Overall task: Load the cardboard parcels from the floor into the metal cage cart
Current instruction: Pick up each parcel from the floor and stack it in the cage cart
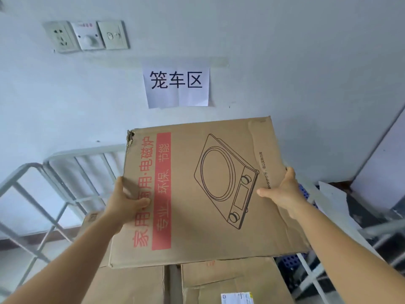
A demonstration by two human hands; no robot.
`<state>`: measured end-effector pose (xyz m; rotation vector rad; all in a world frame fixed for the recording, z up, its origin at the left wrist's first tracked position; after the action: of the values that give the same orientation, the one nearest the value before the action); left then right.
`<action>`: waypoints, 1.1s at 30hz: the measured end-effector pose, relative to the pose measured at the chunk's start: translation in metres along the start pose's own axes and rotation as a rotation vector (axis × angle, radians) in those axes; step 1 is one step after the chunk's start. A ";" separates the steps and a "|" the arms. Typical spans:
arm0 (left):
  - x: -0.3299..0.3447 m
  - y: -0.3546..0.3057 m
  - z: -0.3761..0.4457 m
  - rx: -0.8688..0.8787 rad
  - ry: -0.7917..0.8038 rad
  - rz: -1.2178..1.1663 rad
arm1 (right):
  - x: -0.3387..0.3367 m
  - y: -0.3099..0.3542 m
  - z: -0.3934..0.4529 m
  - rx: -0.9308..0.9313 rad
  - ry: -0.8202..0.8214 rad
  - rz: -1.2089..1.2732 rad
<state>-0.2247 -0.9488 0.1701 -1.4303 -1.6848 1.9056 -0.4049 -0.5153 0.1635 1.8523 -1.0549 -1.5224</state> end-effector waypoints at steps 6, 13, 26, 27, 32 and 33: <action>0.041 0.036 0.023 -0.146 -0.044 0.018 | 0.049 -0.040 0.073 0.116 0.120 -0.037; 0.079 0.074 0.068 -0.252 -0.026 0.044 | 0.096 -0.080 0.130 0.194 0.208 -0.088; 0.174 0.134 0.181 -0.297 0.041 0.051 | 0.155 -0.120 0.232 0.241 0.161 -0.027; 0.182 0.140 0.188 -0.291 0.044 0.063 | 0.161 -0.126 0.240 0.249 0.157 -0.028; 0.219 0.179 0.217 -0.314 0.085 0.084 | 0.188 -0.155 0.270 0.286 0.141 -0.048; 0.226 0.189 0.221 -0.324 0.092 0.082 | 0.195 -0.162 0.275 0.294 0.145 -0.047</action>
<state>-0.4274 -0.9904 -0.1341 -1.6969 -1.9868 1.6291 -0.6191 -0.5608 -0.1399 2.1630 -1.2256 -1.2889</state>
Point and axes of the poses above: each hand's wrist, its own z-axis towards the middle knuckle, its own x-axis out of the palm, y = z × x, the point moved 10 cm from there along z, towards the middle knuckle, and after that the axes turned 4 degrees about x, right-handed, at the moved point
